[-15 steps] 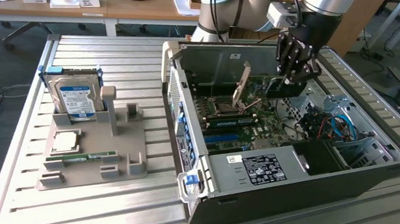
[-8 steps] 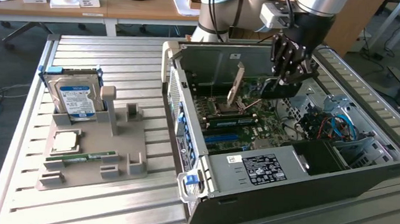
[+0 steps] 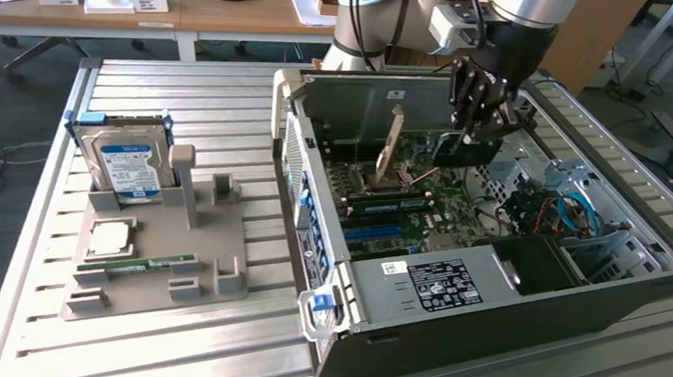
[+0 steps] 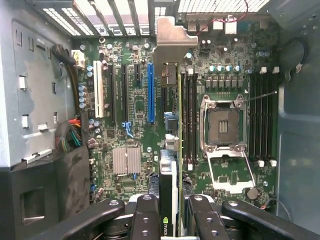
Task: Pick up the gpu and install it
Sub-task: 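Insert the gpu into the slot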
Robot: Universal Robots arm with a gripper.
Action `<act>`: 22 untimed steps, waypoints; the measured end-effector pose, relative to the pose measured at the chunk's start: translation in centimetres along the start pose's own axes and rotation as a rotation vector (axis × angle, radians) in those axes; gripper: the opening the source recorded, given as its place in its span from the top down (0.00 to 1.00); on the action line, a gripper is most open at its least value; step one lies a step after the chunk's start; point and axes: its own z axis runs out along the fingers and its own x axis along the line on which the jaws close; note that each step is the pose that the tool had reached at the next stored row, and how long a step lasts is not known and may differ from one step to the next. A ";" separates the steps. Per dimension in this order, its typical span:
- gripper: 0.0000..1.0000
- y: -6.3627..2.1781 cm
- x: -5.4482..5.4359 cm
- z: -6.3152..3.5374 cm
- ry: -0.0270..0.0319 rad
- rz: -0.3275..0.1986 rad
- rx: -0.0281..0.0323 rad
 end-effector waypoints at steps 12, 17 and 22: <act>0.73 0.47 0.5 0.14 -0.0001 0.000 0.0001; 0.73 0.55 0.5 0.71 -0.0001 0.000 0.0000; 0.73 0.56 0.5 0.73 0.0001 0.000 0.0000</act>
